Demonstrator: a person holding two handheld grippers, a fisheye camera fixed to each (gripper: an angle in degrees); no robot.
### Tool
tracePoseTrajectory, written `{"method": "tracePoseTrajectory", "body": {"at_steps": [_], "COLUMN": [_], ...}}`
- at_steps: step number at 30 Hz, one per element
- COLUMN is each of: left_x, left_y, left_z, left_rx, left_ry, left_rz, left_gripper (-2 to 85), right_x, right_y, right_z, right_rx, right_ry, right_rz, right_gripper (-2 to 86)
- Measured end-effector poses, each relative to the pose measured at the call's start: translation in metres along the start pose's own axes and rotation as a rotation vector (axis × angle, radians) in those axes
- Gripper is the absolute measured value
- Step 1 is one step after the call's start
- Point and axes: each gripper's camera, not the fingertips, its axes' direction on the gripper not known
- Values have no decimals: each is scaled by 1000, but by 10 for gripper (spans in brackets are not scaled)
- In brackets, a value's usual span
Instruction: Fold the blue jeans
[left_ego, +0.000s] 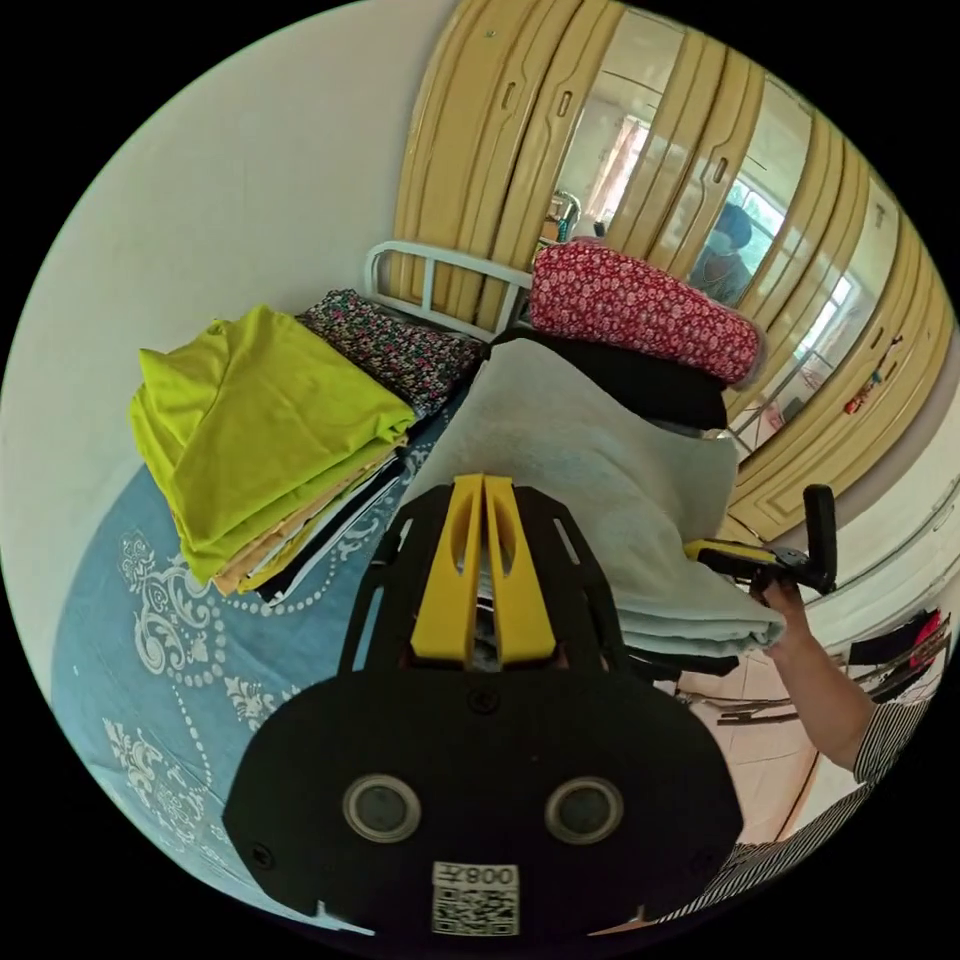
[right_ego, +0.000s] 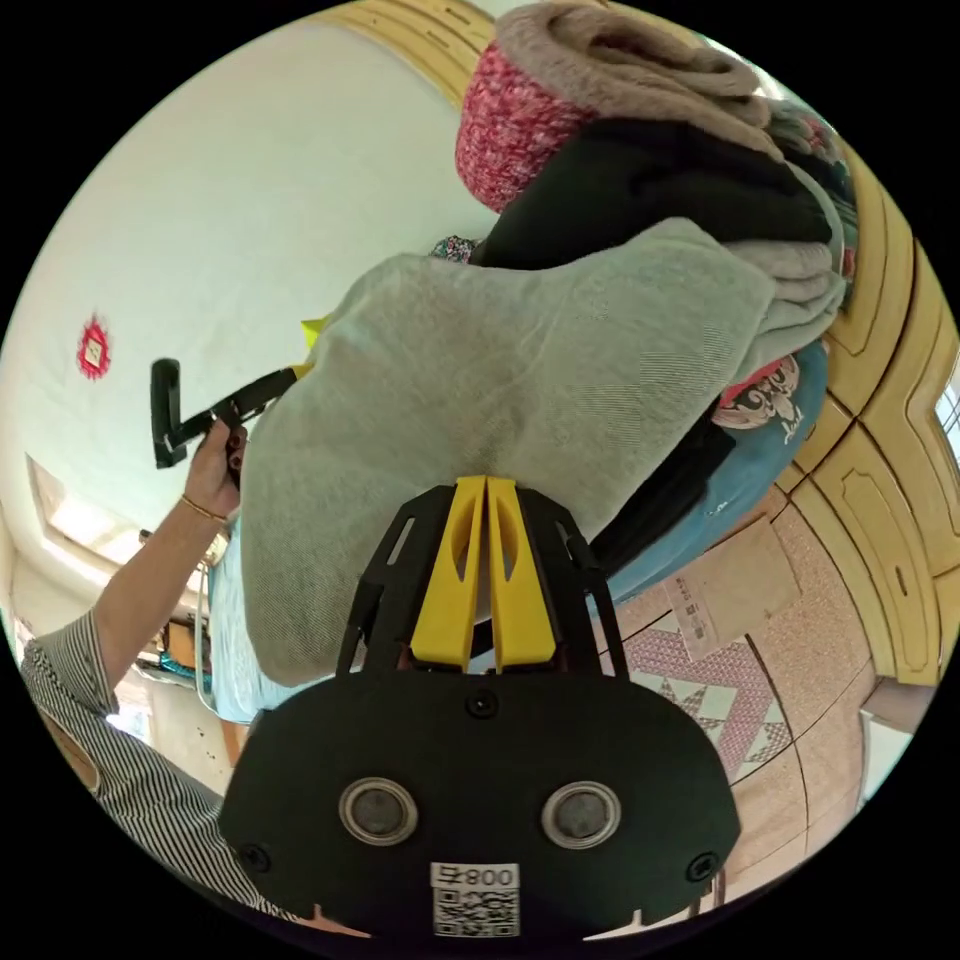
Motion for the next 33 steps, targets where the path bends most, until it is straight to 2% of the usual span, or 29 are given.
{"method": "tracePoseTrajectory", "body": {"at_steps": [2,7,9,12,14,18,20,24,26,31,33], "left_x": [5,34,44,51,60,71,72,81,85,87,82], "left_y": [-6,-12,-8,21,66,167,244,338,376,401,410], "left_z": [18,36,33,3,-21,-21,8,42,68,81,85], "left_rx": [-28,-53,-28,112,150,-32,-278,-514,-629,-578,-566], "left_ry": [-23,-19,6,141,143,-79,-140,-230,-209,-195,-160], "left_rz": [-32,0,-13,-88,-52,-22,-42,-81,-132,-182,-193], "left_gripper": [1,1,1,1,1,1,1,1,2,2,2], "right_x": [-22,-53,-58,-61,-69,-110,-157,-234,-267,-308,-323], "right_y": [-12,-9,-9,-17,-23,-17,-5,12,15,3,0], "right_z": [35,57,62,64,58,32,31,98,169,302,328], "right_rx": [-27,93,123,123,117,208,213,22,-144,-460,-473], "right_ry": [59,119,98,29,-10,28,46,109,132,215,303], "right_rz": [-46,-96,-93,-29,-17,-116,-238,-438,-501,-563,-611], "right_gripper": [2,1,1,1,1,1,0,0,0,0,0]}}
